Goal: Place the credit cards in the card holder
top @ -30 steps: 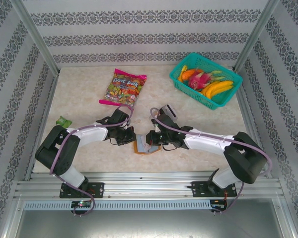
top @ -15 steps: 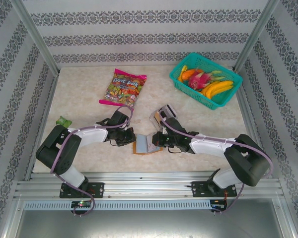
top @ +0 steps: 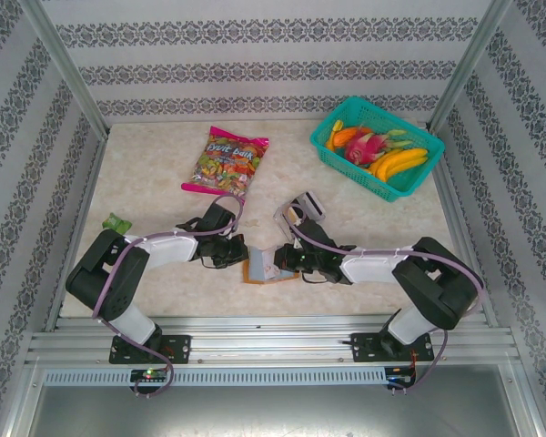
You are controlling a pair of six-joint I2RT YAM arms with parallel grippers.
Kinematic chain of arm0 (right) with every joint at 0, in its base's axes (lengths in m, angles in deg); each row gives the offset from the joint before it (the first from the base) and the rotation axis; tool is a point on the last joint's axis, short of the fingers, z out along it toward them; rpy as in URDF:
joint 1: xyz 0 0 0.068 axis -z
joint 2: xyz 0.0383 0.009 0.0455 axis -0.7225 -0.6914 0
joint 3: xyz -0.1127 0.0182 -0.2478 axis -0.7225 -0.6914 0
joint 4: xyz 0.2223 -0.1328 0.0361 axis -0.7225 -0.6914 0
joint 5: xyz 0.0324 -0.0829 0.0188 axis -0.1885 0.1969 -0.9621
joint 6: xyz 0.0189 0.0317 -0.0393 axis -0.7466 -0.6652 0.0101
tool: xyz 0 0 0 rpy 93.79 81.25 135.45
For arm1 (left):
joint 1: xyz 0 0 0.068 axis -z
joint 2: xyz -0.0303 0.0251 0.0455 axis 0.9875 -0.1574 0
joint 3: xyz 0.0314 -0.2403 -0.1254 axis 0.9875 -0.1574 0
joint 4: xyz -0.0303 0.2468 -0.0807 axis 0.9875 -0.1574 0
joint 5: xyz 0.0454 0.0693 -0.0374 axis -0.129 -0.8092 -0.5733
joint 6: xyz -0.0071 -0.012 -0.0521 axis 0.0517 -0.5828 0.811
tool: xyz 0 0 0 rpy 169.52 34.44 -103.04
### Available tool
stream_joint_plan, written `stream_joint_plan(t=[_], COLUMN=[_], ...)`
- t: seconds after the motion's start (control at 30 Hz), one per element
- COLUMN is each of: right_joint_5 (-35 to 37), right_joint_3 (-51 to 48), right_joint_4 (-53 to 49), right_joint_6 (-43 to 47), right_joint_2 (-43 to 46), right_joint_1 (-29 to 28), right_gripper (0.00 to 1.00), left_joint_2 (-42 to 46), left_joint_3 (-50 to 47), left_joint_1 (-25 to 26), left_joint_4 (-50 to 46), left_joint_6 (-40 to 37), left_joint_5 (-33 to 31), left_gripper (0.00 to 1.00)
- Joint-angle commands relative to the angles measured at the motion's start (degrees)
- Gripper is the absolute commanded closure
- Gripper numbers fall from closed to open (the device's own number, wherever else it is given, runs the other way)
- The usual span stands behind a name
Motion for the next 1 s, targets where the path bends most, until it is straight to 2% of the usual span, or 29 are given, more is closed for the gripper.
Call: stream_joint_plan(t=[0.0,0.07,0.27,0.33,0.4,0.5,0.67,0.83,0.9,0.97], right_joint_5=[2.17,2.45,3.62,3.66,3.33,3.11,3.28,3.22,3.11,2.96], right_joint_3=[-1.44,-1.21,-0.46,-0.22,0.2,0.64,0.66,0.92,1.09,1.1], right_joint_4=[0.68,-0.27,-2.7,-3.0,-3.11,-3.1,-3.71,-4.16,-4.09,-4.07], right_joint_6=[-1.63,-1.66,-1.53,-1.35,-1.26,-1.17,-1.02,-0.84,-0.76,-0.75], right_joint_2=[-3.68,-4.19,-4.35,-4.38,-4.63,-4.92,-4.76,-4.78,-4.84,-4.62], right_joint_1=[-1.32,-1.53,-1.89,-1.98,-2.14,-2.2,-2.22,-2.16,-2.15,-2.2], right_gripper=[1.0,1.0,1.0,1.0,1.0,1.0,1.0,1.0,1.0,1.0], left_joint_2=[0.72,2.6,8.69,10.69,12.76,14.77,11.22,9.16,8.35,7.68], left_joint_3=[-0.73,-0.8,-2.14,-3.13,-4.26,-5.89,-4.24,-4.63,-4.6,-4.45], left_joint_1=[0.66,0.72,0.67,0.69,0.67,0.67,0.67,0.67,0.67,0.68], left_joint_4=[-5.33,-7.54,-10.39,-10.46,-9.44,-4.5,-0.8,1.82,2.47,2.18], left_joint_6=[1.21,1.52,4.22,5.53,6.59,6.34,3.58,3.9,3.74,3.86], left_joint_5=[-5.17,-7.2,-10.89,-12.04,-13.06,-9.98,-2.63,-1.31,-0.94,-1.36], left_gripper=[0.86,0.8,0.48,0.46,0.4,0.36,0.35,0.37,0.41,0.5])
